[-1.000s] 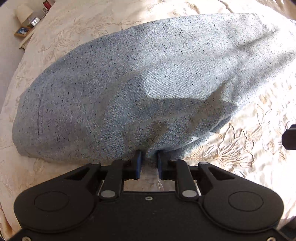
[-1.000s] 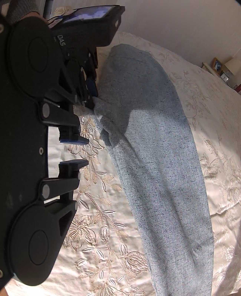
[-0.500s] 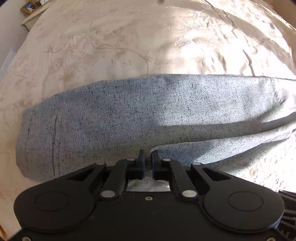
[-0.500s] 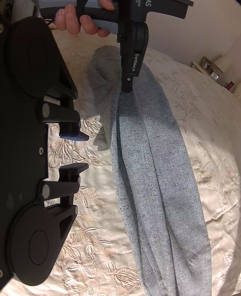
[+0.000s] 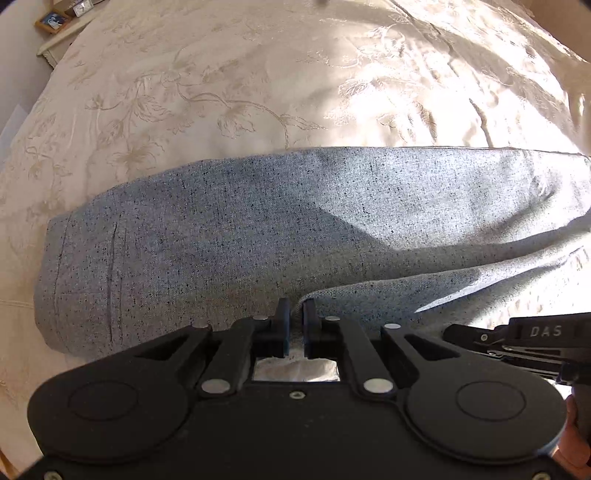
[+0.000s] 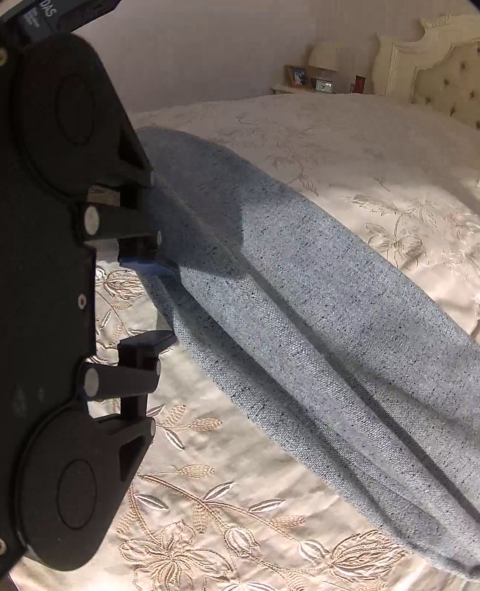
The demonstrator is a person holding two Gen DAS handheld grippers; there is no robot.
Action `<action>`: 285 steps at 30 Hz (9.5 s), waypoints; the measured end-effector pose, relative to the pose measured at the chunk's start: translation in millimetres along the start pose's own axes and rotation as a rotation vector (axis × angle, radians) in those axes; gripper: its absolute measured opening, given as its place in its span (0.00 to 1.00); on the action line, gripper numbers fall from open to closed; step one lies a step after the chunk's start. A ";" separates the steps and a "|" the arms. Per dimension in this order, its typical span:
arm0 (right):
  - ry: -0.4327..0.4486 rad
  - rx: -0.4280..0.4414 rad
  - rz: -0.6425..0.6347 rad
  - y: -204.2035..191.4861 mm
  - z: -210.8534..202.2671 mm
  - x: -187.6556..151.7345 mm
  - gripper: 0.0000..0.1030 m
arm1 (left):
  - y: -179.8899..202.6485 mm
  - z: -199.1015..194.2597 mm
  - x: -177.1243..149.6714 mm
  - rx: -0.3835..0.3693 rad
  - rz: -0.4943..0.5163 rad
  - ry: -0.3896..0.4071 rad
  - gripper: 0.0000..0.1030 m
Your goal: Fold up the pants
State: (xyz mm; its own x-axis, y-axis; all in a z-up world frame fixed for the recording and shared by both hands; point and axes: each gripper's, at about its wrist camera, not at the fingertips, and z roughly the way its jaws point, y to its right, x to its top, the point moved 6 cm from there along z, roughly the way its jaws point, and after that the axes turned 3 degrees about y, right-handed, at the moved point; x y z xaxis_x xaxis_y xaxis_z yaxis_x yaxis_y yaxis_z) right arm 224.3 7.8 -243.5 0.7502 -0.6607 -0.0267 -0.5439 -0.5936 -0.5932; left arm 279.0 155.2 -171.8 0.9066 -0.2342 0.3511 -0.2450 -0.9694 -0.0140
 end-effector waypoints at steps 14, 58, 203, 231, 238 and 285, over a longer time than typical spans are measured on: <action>-0.079 -0.117 -0.237 31.2 -21.8 -45.4 0.06 | 11.4 -32.4 -76.8 -0.204 0.105 -0.046 0.07; 0.206 -0.240 -0.729 -9.6 17.1 12.1 0.32 | -100.6 57.7 -42.1 0.146 -0.141 -0.004 0.19; 0.161 -0.082 -0.774 -83.8 -35.2 55.8 0.28 | 16.1 17.9 41.9 -0.204 -0.151 0.064 0.21; 0.242 -0.278 -0.672 71.4 -70.7 114.7 0.24 | 61.5 97.9 64.9 0.002 -0.052 -0.042 0.23; 0.190 -0.283 -0.604 94.9 -79.7 123.8 0.14 | 59.2 85.5 65.8 0.018 -0.073 -0.035 0.25; 0.268 -0.356 -0.966 6.8 -97.3 81.1 0.32 | -54.6 -43.9 -57.5 0.304 -0.473 0.063 0.26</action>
State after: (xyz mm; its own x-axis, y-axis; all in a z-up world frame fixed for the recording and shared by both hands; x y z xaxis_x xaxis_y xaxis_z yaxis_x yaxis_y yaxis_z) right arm 244.9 -94.5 -171.4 0.8385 0.1091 0.5339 0.1272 -0.9919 0.0029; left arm 225.1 224.9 -150.1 0.8691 0.2269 0.4394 0.3017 -0.9473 -0.1076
